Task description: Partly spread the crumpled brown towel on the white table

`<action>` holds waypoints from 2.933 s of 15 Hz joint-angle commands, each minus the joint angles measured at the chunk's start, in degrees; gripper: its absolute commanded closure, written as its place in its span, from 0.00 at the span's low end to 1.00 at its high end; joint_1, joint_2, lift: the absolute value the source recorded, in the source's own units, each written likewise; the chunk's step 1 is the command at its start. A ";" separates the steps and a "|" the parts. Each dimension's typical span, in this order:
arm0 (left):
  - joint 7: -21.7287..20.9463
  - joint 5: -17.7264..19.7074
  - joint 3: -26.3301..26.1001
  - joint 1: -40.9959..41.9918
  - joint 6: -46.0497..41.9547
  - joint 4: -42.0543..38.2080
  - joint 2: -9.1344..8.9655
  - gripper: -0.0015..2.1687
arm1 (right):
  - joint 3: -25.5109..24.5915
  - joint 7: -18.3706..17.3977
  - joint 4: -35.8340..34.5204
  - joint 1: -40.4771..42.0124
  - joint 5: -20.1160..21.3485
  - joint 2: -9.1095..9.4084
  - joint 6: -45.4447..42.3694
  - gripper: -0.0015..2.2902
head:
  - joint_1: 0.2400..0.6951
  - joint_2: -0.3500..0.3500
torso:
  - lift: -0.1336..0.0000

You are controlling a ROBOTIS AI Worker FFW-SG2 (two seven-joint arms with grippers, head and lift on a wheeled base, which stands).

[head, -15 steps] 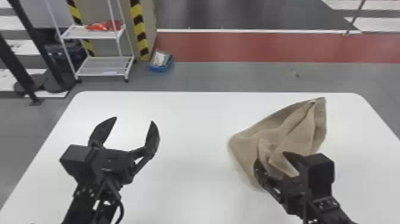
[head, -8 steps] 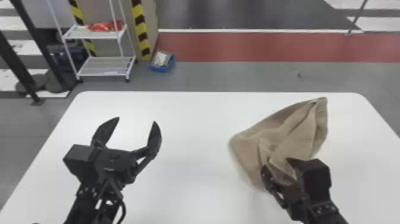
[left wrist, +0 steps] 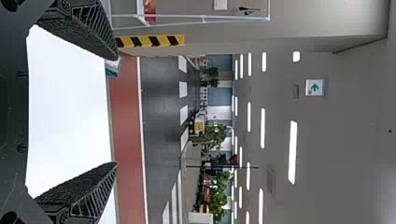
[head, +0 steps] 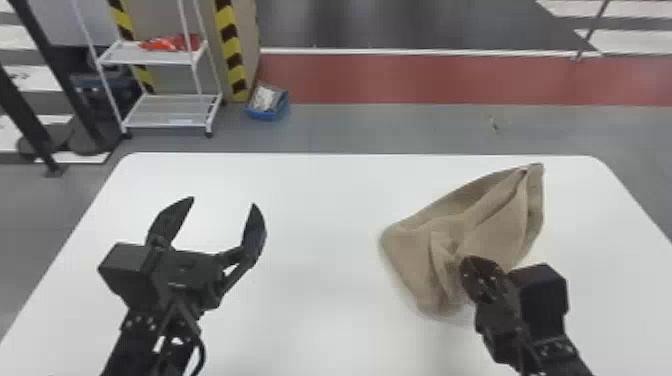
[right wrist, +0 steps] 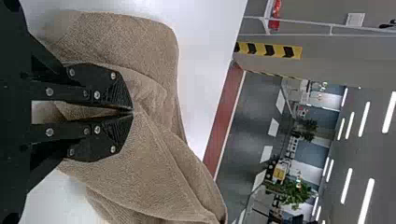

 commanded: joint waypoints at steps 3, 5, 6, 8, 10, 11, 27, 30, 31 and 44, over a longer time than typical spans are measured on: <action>0.00 0.01 0.00 0.00 0.00 0.00 0.00 0.04 | -9.68 -1.78 -2.36 2.48 -6.77 0.05 -5.05 0.57 | 1.00 0.45 | 0.07; 0.00 0.01 0.00 0.09 -0.18 0.00 0.00 0.04 | -16.71 -4.07 -0.25 2.39 -11.25 0.23 -5.58 0.57 | 1.00 0.39 | 0.07; 0.00 -0.08 0.00 0.09 -0.18 0.00 0.09 0.04 | -20.31 -5.56 2.30 1.87 -13.45 0.66 -5.76 0.57 | 1.00 0.34 | 0.07; -1.93 0.01 -0.09 0.09 -0.18 0.00 0.00 0.04 | -25.58 -6.00 6.34 0.81 -16.53 1.72 -4.70 0.57 | 1.00 0.19 | 0.07; -4.31 0.01 -1.49 -0.79 0.00 0.09 -0.09 0.03 | -26.64 -5.82 7.49 0.72 -17.05 1.98 -4.88 0.57 | 1.00 0.09 | 0.07; -4.40 0.01 -3.16 -1.84 0.00 0.61 -0.17 0.03 | -26.38 -5.82 7.49 0.72 -17.05 1.98 -4.88 0.57 | 1.00 0.05 | 0.07; -18.63 3.17 -29.97 -21.00 21.45 17.14 -8.79 0.16 | -23.30 -5.30 5.73 1.07 -16.18 2.07 -4.70 0.57 | 1.00 0.00 | 0.07; -17.76 1.59 -33.13 -23.11 21.45 20.83 -10.37 0.16 | -23.39 -5.30 5.73 1.25 -16.26 2.07 -5.05 0.57 | 1.00 0.00 | 0.07; -17.05 1.59 -33.40 -23.20 21.27 21.71 -10.90 0.17 | -23.48 -5.30 5.82 1.34 -16.26 2.07 -5.05 0.57 | 1.00 0.00 | 0.07; -11.95 -1.92 -35.24 -25.57 20.74 26.54 -13.53 0.69 | -23.91 -5.12 5.99 1.95 -16.61 2.07 -7.87 0.57 | 1.00 0.00 | 0.07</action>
